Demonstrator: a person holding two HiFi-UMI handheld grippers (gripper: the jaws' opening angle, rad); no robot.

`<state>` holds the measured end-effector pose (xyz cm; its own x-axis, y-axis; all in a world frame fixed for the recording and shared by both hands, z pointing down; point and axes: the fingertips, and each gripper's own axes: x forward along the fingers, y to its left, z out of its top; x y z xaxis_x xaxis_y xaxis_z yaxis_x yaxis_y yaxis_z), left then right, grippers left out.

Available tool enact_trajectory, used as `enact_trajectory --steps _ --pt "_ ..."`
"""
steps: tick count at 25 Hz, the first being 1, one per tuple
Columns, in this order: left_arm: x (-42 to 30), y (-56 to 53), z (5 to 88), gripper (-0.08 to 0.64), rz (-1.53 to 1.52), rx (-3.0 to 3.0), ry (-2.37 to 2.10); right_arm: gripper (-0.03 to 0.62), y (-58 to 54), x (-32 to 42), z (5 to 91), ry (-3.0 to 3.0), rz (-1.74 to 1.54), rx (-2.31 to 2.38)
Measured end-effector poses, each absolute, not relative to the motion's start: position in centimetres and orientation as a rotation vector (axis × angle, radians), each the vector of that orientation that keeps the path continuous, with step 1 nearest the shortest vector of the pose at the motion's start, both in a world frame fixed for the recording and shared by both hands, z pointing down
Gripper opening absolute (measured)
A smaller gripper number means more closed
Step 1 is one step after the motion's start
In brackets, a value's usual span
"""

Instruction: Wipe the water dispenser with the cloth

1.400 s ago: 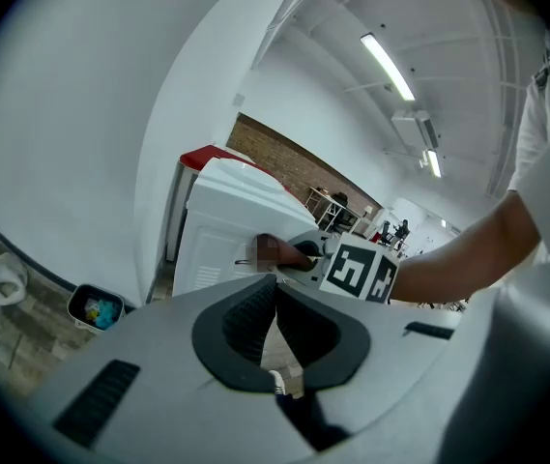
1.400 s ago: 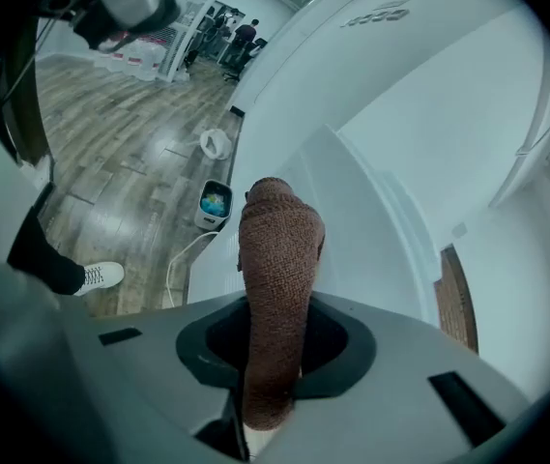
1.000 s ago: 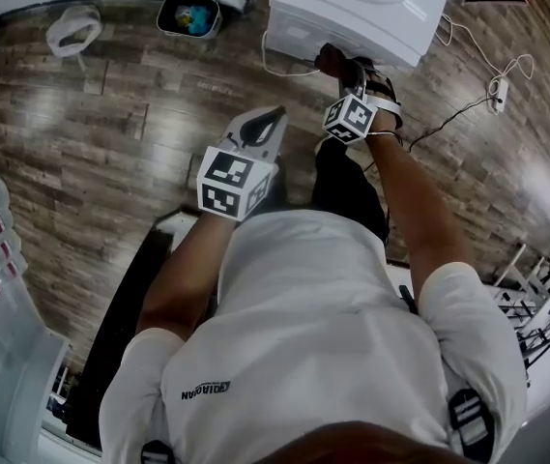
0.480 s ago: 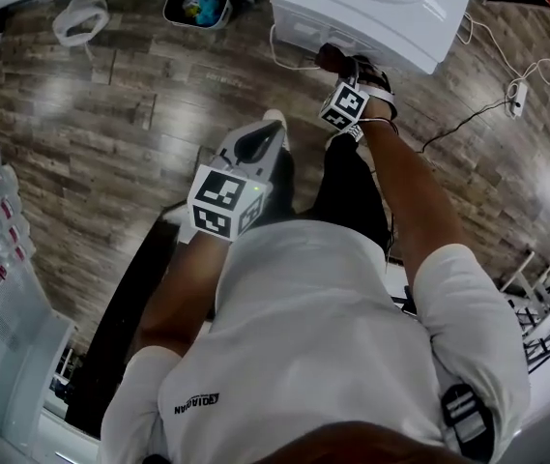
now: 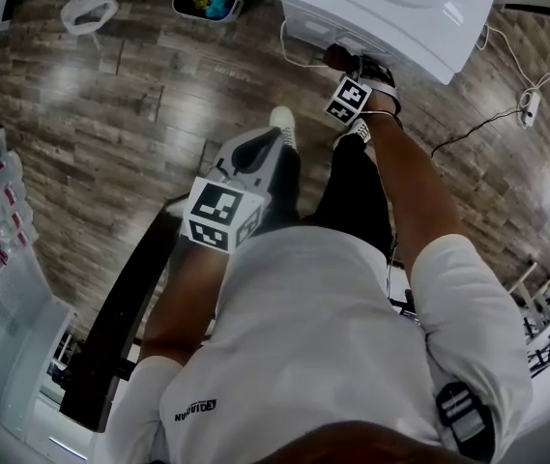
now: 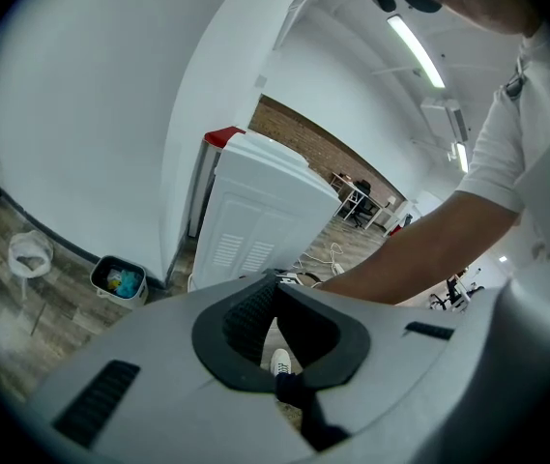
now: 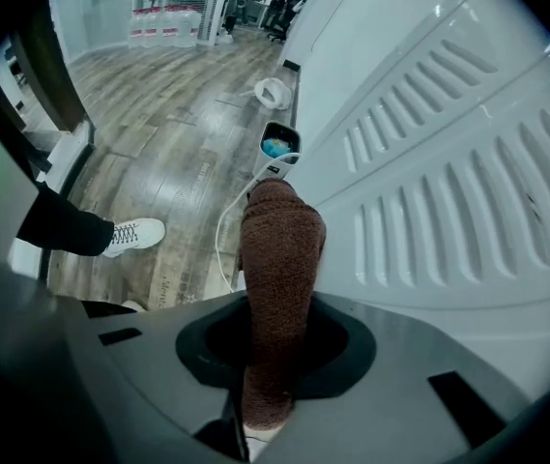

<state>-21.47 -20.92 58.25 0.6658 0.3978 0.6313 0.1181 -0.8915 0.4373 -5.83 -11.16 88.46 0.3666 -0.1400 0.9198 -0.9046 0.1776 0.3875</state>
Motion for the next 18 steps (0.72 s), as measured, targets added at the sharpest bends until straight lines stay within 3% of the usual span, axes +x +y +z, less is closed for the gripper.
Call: enact_trajectory --steps 8,18 --pt "-21.4 -21.1 58.4 0.0 1.076 2.531 0.386 0.072 -11.3 -6.5 88.5 -1.1 0.751 1.275" --pt "-19.8 -21.6 55.2 0.0 0.98 2.553 0.365 0.072 -9.8 -8.4 80.9 -1.111 0.866 1.512"
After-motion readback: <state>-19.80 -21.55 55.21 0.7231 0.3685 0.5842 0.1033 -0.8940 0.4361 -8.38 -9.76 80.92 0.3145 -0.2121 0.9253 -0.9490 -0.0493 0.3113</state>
